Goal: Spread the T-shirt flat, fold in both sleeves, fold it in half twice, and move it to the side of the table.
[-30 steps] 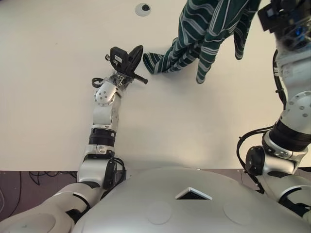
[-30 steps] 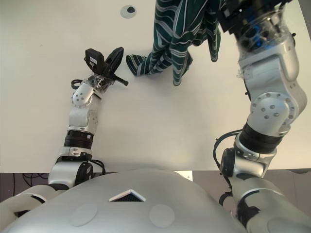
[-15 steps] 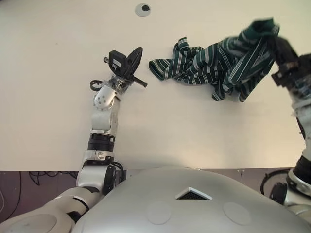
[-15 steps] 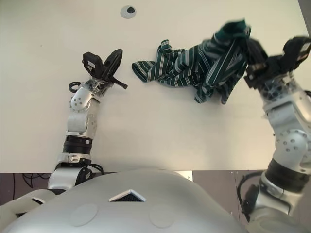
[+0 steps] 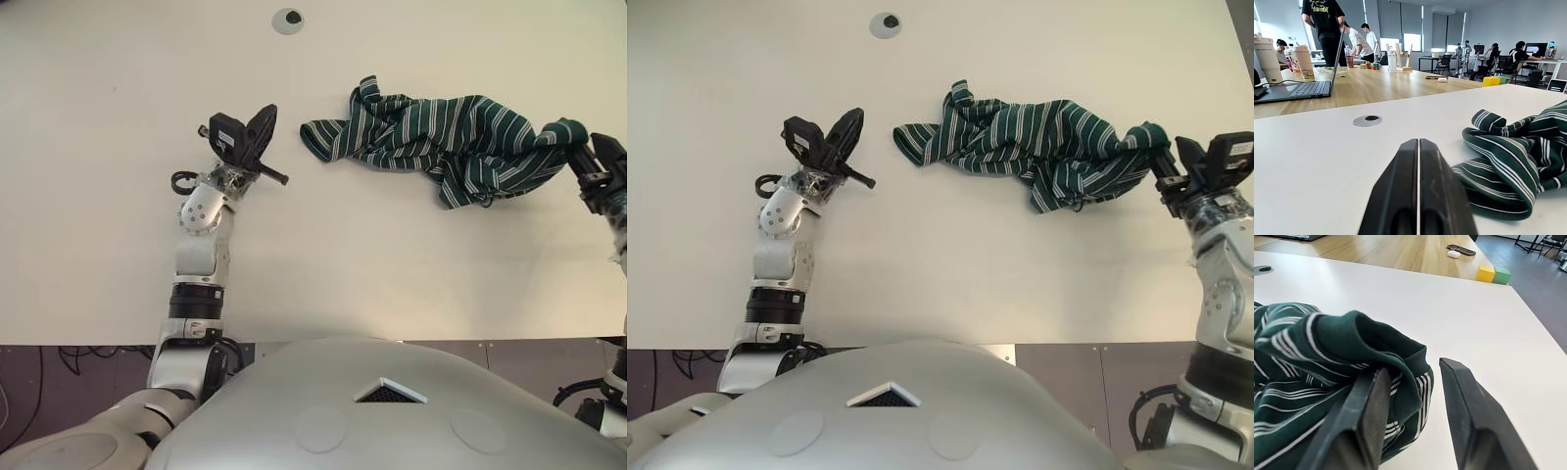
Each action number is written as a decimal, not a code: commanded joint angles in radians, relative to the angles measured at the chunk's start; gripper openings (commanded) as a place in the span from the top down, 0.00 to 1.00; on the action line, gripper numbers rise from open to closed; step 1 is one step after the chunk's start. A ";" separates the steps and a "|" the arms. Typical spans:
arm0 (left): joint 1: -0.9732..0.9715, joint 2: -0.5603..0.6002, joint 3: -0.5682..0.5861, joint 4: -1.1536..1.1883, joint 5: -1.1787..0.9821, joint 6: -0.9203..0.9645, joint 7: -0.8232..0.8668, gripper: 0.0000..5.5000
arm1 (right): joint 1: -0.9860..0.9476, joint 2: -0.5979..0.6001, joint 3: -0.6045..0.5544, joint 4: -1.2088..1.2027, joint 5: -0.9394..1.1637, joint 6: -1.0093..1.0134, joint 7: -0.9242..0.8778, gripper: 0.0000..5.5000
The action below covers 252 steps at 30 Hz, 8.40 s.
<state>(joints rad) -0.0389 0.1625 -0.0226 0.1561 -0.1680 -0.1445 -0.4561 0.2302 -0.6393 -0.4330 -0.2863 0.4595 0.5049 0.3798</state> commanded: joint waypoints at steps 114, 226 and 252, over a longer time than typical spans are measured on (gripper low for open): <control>0.366 0.669 -0.269 -0.450 0.287 -0.165 -0.524 0.83 | -0.053 0.360 0.118 0.137 -0.187 -0.459 -0.184 0.68; -0.557 0.073 -0.060 -0.224 -0.047 0.518 -0.001 1.00 | 0.077 0.499 0.830 -0.144 -0.775 -0.384 -0.388 1.00; -0.936 0.438 0.064 0.504 0.012 0.001 -0.429 1.00 | -1.060 0.085 0.308 0.462 -0.241 -0.264 0.146 1.00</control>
<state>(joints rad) -0.8716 0.5705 0.0452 0.5394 -0.2026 -0.1089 -0.8850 -0.7182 -0.5274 -0.1502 0.0413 0.2622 0.2929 0.4988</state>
